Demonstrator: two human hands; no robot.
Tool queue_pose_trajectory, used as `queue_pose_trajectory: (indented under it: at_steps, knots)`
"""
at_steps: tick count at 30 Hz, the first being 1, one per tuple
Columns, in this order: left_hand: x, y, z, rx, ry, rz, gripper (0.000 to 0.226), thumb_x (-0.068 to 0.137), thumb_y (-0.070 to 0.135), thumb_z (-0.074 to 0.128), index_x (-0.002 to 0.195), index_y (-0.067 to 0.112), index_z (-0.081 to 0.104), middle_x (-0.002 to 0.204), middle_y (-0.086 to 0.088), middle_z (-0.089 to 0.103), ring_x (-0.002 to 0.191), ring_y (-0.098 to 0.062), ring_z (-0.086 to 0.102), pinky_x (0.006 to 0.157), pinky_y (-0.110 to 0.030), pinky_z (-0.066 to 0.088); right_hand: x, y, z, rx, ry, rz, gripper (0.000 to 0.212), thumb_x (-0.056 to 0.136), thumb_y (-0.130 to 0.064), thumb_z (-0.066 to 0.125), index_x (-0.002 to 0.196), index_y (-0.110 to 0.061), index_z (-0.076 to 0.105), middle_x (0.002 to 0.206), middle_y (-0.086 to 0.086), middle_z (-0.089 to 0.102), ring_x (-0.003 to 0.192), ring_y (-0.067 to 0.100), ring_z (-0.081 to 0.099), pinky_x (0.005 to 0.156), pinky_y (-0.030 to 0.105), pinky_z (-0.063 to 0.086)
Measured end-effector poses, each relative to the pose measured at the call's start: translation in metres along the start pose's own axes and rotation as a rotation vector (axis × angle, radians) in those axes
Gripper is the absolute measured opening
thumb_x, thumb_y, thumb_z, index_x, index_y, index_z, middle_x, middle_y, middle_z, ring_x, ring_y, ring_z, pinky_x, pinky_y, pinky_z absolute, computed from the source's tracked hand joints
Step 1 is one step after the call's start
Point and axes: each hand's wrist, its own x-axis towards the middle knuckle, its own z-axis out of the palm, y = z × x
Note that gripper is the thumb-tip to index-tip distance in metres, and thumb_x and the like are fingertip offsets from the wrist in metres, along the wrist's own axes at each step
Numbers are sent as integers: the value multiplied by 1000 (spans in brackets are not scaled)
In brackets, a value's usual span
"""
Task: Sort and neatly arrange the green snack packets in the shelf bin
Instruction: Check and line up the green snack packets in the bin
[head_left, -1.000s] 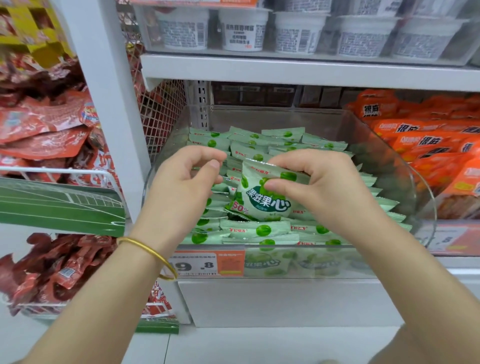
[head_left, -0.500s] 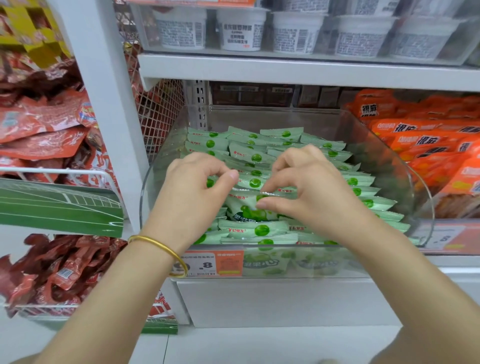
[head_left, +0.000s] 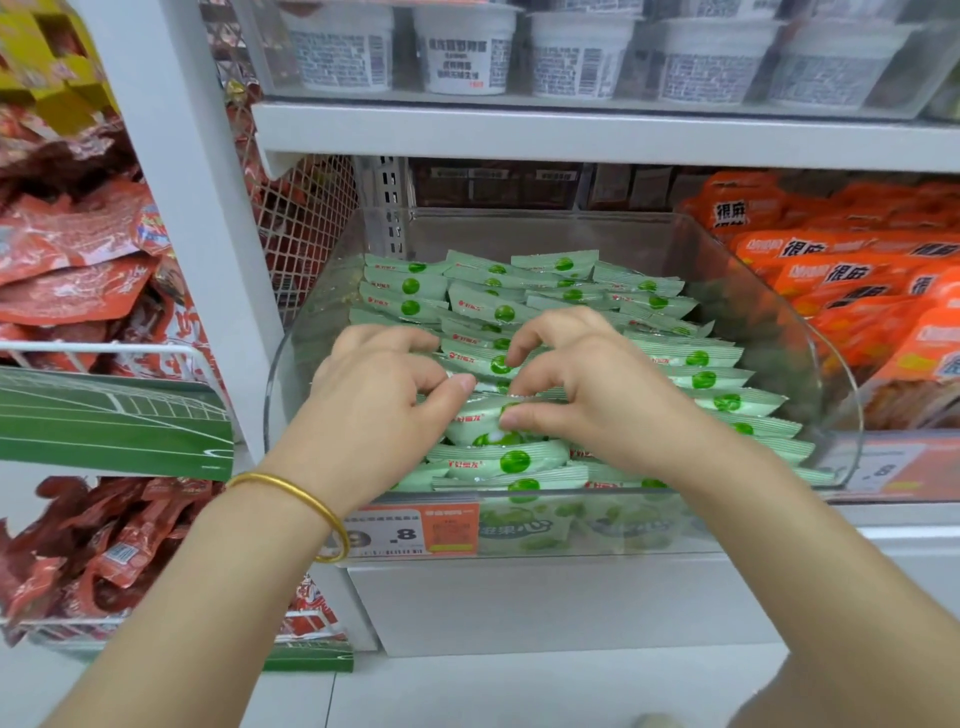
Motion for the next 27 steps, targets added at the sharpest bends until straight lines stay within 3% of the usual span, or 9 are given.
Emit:
queue_pose_trajectory:
  at_steps: [5, 7, 11, 17, 22, 27]
  knots:
    - [-1, 0, 3, -31, 81, 34, 33, 88, 49, 52, 74, 25, 71, 133, 7, 50, 129, -15, 28, 105, -28, 19, -5, -2, -3, -49, 5, 10, 20, 76, -44, 71, 81, -25, 74, 111, -9, 53, 117, 15, 36, 97, 39, 34]
    - [0, -3, 4, 13, 49, 48, 37, 86, 54, 51, 78, 24, 73, 135, 6, 49, 131, -18, 27, 108, -34, 21, -5, -4, -3, -64, 10, 16, 21, 77, -45, 70, 82, -25, 74, 112, -9, 52, 118, 15, 35, 96, 38, 34]
    - [0, -5, 12, 118, -24, 42, 29, 87, 42, 54, 86, 21, 74, 139, 3, 46, 131, -19, 24, 108, -38, 24, 0, -10, 5, -223, -71, 4, 24, 82, -48, 64, 88, -26, 73, 117, -10, 49, 121, 15, 31, 87, 31, 27]
    - [2, -3, 0, -17, 167, 85, 7, 82, 31, 64, 85, 28, 69, 121, 9, 52, 125, -17, 34, 97, -20, 17, -5, -6, -5, -66, -4, 51, 16, 76, -46, 70, 81, -32, 74, 113, -13, 52, 115, 11, 35, 96, 35, 33]
    - [3, -6, 9, 45, -13, 40, 25, 84, 37, 61, 108, 33, 67, 139, 4, 43, 134, -18, 22, 110, -35, 18, 0, -8, 4, -158, -86, 24, 16, 80, -44, 67, 82, -29, 74, 117, -13, 52, 119, 12, 34, 94, 31, 32]
    - [6, -7, 3, 46, -38, 66, 29, 88, 37, 57, 116, 39, 61, 142, 5, 39, 135, -16, 19, 111, -33, 15, 1, 0, -21, -15, 100, 89, 12, 80, -36, 69, 81, -25, 75, 105, -12, 56, 111, 14, 42, 96, 31, 34]
